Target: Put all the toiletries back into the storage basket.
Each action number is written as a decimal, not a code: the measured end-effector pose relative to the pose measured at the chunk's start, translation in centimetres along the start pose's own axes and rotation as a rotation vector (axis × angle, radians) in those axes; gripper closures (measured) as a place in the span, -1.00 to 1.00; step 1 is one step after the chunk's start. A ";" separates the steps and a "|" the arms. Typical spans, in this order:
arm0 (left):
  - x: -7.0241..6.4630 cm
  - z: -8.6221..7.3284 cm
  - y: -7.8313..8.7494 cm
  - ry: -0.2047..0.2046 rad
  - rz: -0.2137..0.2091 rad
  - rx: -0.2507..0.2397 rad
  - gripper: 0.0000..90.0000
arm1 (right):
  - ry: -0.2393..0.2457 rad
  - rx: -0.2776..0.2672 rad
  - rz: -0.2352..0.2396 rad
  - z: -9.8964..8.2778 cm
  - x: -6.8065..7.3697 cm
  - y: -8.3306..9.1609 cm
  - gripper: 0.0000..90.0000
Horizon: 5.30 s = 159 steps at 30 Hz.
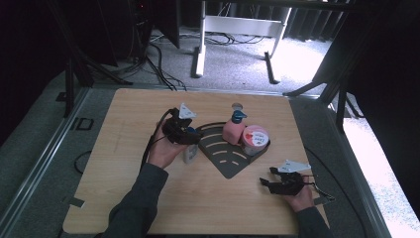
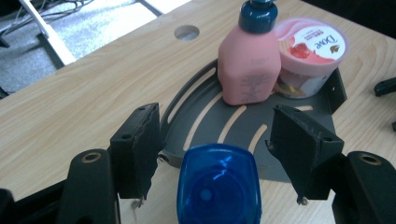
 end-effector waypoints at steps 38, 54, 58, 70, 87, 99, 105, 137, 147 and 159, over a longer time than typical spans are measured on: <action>-0.2 -2.1 -1.4 0.024 -0.049 0.124 -0.03 | -0.001 0.001 0.000 0.0 0.0 0.0 -0.23; -0.4 -2.9 -2.1 0.025 -0.075 0.158 0.10 | -0.001 0.001 0.000 0.0 0.0 0.0 -0.23; -0.6 -3.1 -2.3 0.021 -0.081 0.172 0.15 | -0.001 0.001 0.000 0.0 0.0 0.0 -0.23; -0.8 -3.6 -2.9 0.022 -0.093 0.209 0.16 | -0.001 0.001 0.000 0.0 0.0 0.0 -0.23; -1.0 -4.2 -3.6 0.006 -0.106 0.254 0.15 | -0.001 0.001 0.001 0.0 0.0 0.0 -0.24; -1.0 -4.4 -3.7 0.012 -0.117 0.264 0.15 | -0.001 0.001 0.001 0.0 0.0 0.0 -0.24; -1.0 -4.5 -3.7 0.015 -0.124 0.273 0.16 | 0.000 0.002 0.001 0.0 0.0 0.0 -0.24; -0.7 -4.2 -3.4 -0.096 -0.161 0.382 0.07 | 0.000 0.003 0.003 0.0 0.0 0.0 -0.25; -0.7 -4.0 -3.4 -0.112 -0.184 0.382 0.14 | 0.000 0.003 0.004 0.0 0.0 0.0 -0.25; -0.6 -4.1 -3.4 -0.136 -0.202 0.412 0.16 | 0.001 0.003 0.006 0.0 0.0 0.0 -0.26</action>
Point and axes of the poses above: each handheld gripper's, and its own axes: y roughly backward along the jaws, z roughly out of its top, x roughly to its left, the point moved 7 cm from there along -y, roughly forward along the jaws, and after that the axes turned 13 degrees about -y, right-handed, at the moved point
